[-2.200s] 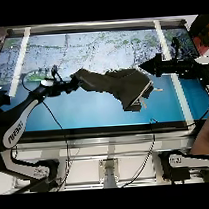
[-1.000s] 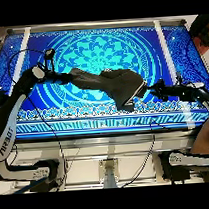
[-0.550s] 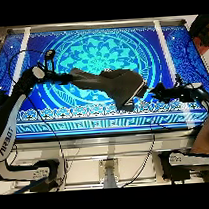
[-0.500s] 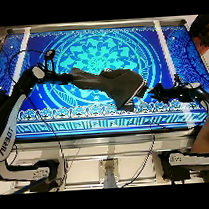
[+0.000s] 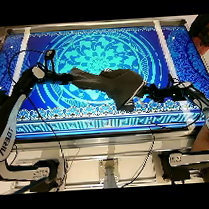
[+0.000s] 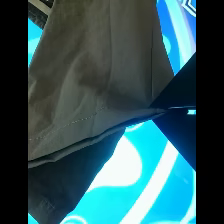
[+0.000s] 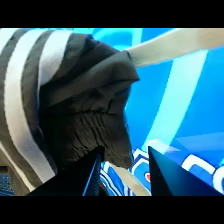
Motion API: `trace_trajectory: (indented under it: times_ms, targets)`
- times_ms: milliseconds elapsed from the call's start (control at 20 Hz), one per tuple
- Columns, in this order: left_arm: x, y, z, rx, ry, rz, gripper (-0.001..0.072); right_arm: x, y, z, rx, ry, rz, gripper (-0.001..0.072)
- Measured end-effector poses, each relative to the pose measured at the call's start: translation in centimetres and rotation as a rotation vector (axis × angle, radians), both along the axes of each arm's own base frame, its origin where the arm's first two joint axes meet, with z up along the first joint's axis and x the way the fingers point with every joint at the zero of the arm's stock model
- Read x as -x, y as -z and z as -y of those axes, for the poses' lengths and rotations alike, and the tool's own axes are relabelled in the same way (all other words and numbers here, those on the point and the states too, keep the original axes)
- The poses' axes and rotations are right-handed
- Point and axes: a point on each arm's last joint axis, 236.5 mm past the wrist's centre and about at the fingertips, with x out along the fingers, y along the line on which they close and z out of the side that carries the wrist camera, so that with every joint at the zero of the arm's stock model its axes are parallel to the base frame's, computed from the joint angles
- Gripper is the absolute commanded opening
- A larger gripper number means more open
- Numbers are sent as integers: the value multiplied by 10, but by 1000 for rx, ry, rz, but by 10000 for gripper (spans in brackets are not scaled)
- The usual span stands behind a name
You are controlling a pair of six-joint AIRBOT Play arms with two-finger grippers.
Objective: Fold the clothes and pants, and hang the long-sleeved shirts on hangers.
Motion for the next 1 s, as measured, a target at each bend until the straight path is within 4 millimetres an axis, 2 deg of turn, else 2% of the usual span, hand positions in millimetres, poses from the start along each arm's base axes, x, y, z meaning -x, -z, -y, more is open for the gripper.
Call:
trace_trajectory:
  times_ms: [250, 300, 400, 550, 750, 900, 1000]
  targets:
    - [0, -1, 2, 15, -4, -1, 5, -5, 3, -20, 5, -24, 13, 326]
    - [0, -1, 3, 17, -4, -2, 5, -6, 4, -23, 6, -28, 15, 269]
    - [0, -1, 3, 19, -5, -2, 5, -7, 6, -26, 16, -37, 18, 19]
    - [0, -2, 3, 22, -6, -2, 5, -16, -2, -28, 18, -38, 45, 15]
    - [-10, -9, 0, 35, -43, 32, 3, -52, -34, -20, 56, -43, 145, 15]
    - [-34, -29, -13, 62, -125, 116, 2, -85, -66, 5, 155, -35, 232, 16]
    - [-53, -52, -23, 77, -173, 200, 3, -105, -87, 29, 237, -15, 289, 16]
